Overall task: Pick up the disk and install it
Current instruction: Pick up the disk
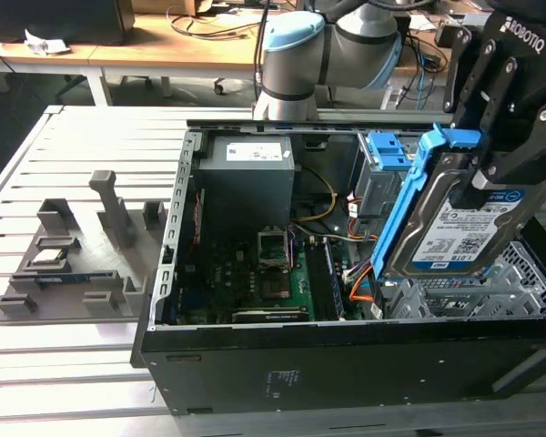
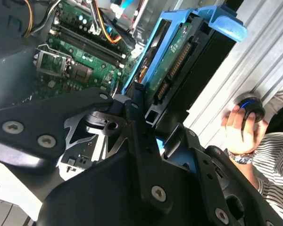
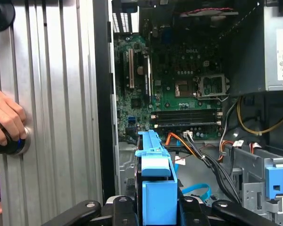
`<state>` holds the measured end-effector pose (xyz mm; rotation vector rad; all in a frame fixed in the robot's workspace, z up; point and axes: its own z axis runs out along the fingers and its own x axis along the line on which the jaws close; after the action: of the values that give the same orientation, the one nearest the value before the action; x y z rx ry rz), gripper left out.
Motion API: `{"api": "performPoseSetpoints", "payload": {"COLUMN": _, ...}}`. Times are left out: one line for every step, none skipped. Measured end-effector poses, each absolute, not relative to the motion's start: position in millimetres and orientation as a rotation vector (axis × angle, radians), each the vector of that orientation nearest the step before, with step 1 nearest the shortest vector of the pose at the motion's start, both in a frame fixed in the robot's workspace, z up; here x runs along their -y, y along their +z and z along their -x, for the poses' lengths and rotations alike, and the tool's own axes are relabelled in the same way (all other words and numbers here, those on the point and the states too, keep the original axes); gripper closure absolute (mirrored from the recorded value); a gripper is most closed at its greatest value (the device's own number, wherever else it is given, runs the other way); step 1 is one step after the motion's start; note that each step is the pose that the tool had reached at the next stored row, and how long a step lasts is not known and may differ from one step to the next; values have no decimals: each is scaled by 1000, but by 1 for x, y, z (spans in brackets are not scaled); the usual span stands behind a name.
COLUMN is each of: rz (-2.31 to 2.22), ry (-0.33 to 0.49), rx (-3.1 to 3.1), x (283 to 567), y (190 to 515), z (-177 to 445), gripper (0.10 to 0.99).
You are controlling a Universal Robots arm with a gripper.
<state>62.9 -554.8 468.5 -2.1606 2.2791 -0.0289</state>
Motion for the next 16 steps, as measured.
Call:
{"api": "performPoseSetpoints", "payload": {"rz": 2160, "ry": -29, "rx": -2279, "x": 555, "y": 468, "z": -69, "gripper": 722}}
{"api": "performPoseSetpoints", "payload": {"rz": 2161, "ry": -29, "rx": -2279, "x": 555, "y": 468, "z": -78, "gripper": 722}}
{"api": "performPoseSetpoints", "payload": {"rz": 2161, "ry": -29, "rx": -2279, "x": 555, "y": 468, "z": -82, "gripper": 722}}
{"api": "performPoseSetpoints", "payload": {"rz": 2160, "ry": -29, "rx": -2279, "x": 555, "y": 468, "z": -86, "gripper": 722}}
{"api": "performPoseSetpoints", "payload": {"rz": 2161, "ry": -29, "rx": -2279, "x": 555, "y": 468, "z": -93, "gripper": 722}}
{"api": "performPoseSetpoints", "payload": {"rz": 2161, "ry": -29, "rx": -2279, "x": 555, "y": 468, "z": -99, "gripper": 722}}
{"api": "performPoseSetpoints", "payload": {"rz": 2160, "ry": -29, "rx": -2279, "x": 555, "y": 468, "z": -104, "gripper": 722}}
{"api": "performPoseSetpoints", "payload": {"rz": 2161, "ry": -29, "rx": -2279, "x": 555, "y": 468, "z": -109, "gripper": 722}}
{"api": "performPoseSetpoints", "payload": {"rz": 2161, "ry": -29, "rx": -2279, "x": 555, "y": 468, "z": -113, "gripper": 722}}
{"api": "performPoseSetpoints", "payload": {"rz": 2161, "ry": -29, "rx": -2279, "x": 555, "y": 468, "z": -117, "gripper": 722}}
{"api": "performPoseSetpoints", "payload": {"rz": 2160, "ry": -29, "rx": -2279, "x": 555, "y": 468, "z": -118, "gripper": 722}}
{"api": "performPoseSetpoints", "payload": {"rz": 2160, "ry": -29, "rx": -2279, "x": 555, "y": 468, "z": -118, "gripper": 722}}
{"api": "performPoseSetpoints", "payload": {"rz": 2161, "ry": -29, "rx": -2279, "x": 555, "y": 468, "z": -118, "gripper": 722}}
{"api": "performPoseSetpoints", "payload": {"rz": 2160, "ry": -29, "rx": -2279, "x": 555, "y": 468, "z": -118, "gripper": 722}}
{"api": "performPoseSetpoints", "payload": {"rz": 2161, "ry": -29, "rx": -2279, "x": 555, "y": 468, "z": -119, "gripper": 722}}
{"api": "performPoseSetpoints", "payload": {"rz": 2161, "ry": -29, "rx": -2279, "x": 555, "y": 468, "z": -119, "gripper": 722}}
